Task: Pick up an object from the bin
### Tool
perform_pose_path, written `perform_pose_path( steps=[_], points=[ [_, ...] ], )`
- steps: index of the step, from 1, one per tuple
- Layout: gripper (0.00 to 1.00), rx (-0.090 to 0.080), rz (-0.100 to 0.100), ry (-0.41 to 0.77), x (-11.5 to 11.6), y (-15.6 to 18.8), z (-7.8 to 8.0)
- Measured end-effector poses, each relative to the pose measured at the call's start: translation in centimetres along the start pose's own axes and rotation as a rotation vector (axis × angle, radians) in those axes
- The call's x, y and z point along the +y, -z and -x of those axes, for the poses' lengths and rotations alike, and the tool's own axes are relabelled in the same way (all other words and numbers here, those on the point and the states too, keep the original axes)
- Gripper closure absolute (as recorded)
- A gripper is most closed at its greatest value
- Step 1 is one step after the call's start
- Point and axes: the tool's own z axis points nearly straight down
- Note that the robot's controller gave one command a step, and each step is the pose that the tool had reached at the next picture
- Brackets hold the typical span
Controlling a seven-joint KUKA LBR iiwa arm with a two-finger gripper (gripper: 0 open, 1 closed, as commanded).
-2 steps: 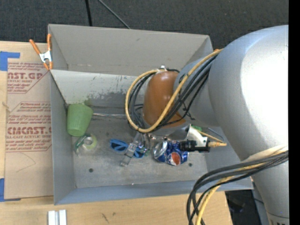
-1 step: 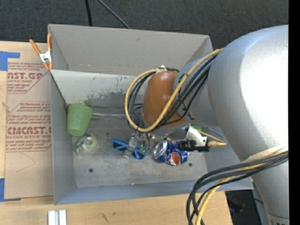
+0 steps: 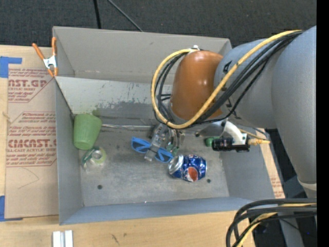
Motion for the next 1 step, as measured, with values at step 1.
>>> perform_pose_path(
  steps=[1],
  points=[
    [1.0, -0.002, 0.002, 0.037, 1.2, 18.86, -3.11]
  ],
)
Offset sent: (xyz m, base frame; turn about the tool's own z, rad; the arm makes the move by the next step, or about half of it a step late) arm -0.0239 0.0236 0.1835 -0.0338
